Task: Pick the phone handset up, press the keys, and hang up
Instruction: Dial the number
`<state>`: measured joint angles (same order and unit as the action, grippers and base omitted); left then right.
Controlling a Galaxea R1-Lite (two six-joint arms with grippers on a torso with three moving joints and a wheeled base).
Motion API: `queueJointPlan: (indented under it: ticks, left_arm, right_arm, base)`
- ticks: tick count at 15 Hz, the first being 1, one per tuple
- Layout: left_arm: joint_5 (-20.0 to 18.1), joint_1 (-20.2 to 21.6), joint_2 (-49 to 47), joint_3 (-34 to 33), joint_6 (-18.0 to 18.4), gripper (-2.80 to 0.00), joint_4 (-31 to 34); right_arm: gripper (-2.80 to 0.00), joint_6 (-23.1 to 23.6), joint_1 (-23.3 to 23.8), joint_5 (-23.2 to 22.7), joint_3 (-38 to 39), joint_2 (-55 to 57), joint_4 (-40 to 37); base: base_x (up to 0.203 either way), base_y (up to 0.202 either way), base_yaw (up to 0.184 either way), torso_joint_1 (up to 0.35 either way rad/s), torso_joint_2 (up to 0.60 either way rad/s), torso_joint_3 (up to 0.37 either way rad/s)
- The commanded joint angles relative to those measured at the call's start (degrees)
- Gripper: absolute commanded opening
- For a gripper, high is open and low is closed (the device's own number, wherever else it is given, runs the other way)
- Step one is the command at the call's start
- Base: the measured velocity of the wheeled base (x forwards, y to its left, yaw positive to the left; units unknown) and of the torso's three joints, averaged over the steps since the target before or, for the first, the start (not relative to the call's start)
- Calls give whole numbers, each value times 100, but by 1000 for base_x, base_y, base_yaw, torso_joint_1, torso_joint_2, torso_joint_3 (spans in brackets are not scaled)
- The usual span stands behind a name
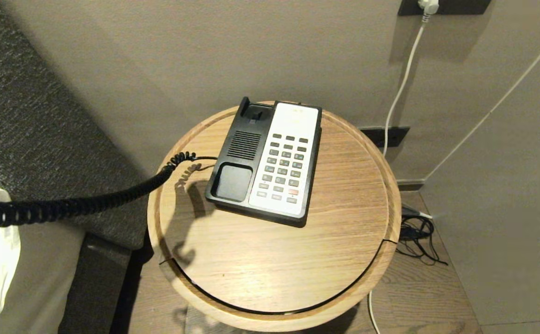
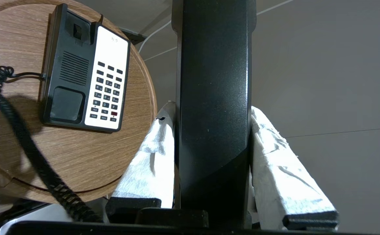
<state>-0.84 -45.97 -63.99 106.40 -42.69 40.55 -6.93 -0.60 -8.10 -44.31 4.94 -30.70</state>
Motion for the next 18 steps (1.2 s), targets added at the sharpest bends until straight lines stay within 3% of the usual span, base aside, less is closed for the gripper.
queueJointPlan:
  ticks: [1, 5, 8, 11, 14, 18]
  left_arm:
    - [5, 0, -113, 21, -11, -280, -3]
    - [5, 0, -157, 68, 21, -280, 6]
    - [14, 9, -184, 108, 33, -280, -3]
    - [15, 9, -237, 172, 32, -280, -11]
    - [14, 11, -245, 234, 24, -280, -1]
    - [14, 44, -245, 241, 24, -280, 6]
  right_arm:
    - [-280, -554, -3, -155, -1210, 1482, -108]
    - [-280, -1144, -79, -782, -2545, 4521, -103]
    - [-280, -1320, -559, -1132, -3188, 6419, -54]
    - [-280, -1588, -1819, -1248, -3898, 7676, -20]
    - [-280, -2300, -3259, -1221, -4643, 8435, -10]
    - [-280, -2611, -4311, -386, -5617, 9231, -6]
  base:
    - [0, 0, 0, 0, 0, 0]
    - [0, 0, 0, 0, 0, 0]
    - [0, 0, 0, 0, 0, 0]
    - [0, 0, 0, 0, 0, 0]
    - [0, 0, 0, 0, 0, 0]
    - [0, 0, 0, 0, 0, 0]
